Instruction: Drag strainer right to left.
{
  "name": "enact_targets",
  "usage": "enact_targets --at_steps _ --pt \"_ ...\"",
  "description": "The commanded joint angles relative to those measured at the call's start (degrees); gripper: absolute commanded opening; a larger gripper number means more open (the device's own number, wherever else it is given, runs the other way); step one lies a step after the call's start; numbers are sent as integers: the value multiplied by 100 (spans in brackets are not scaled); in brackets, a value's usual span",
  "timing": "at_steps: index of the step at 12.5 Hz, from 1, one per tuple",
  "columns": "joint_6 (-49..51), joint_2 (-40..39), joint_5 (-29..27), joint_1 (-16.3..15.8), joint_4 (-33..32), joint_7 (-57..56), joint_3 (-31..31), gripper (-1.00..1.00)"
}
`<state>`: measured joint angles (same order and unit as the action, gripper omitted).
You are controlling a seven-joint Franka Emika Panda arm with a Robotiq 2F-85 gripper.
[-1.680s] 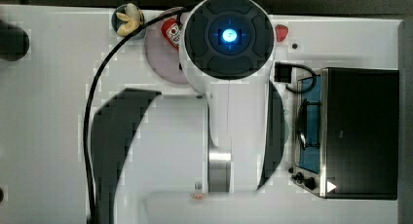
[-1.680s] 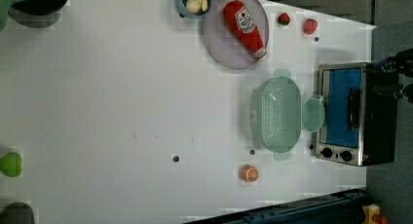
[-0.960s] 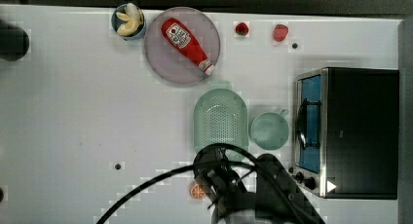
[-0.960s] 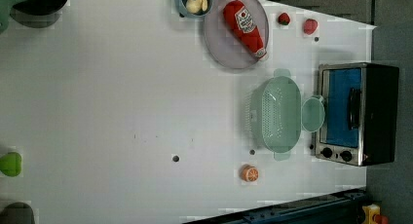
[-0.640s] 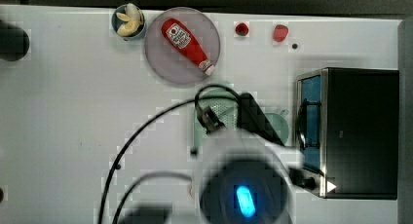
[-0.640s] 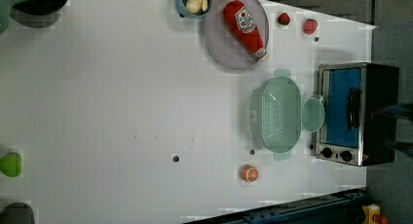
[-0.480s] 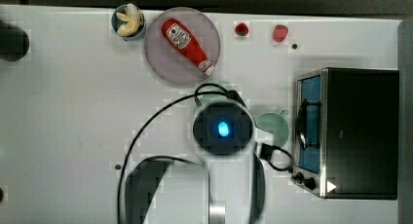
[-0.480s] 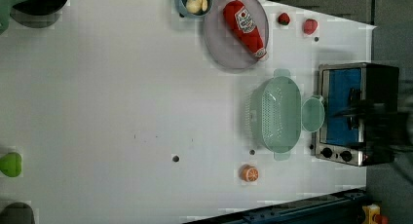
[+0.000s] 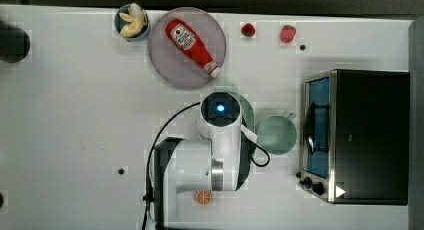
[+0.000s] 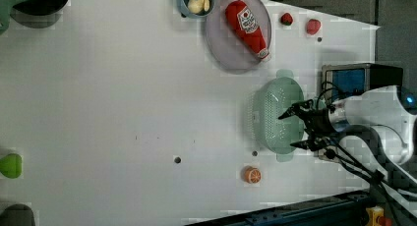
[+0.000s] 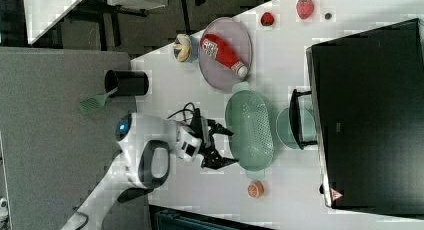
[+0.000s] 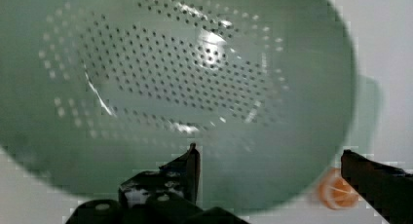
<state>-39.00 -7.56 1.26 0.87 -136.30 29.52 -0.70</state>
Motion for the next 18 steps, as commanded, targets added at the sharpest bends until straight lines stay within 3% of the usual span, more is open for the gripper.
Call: enact_targets --at_steps 1,8,18 --pt "-902 -139 82 15 103 1037 17 100" --pt "-2629 -1335 18 -87 -158 1305 -18 100" --pt "-2682 -1599 -243 -568 -107 1686 -148 100"
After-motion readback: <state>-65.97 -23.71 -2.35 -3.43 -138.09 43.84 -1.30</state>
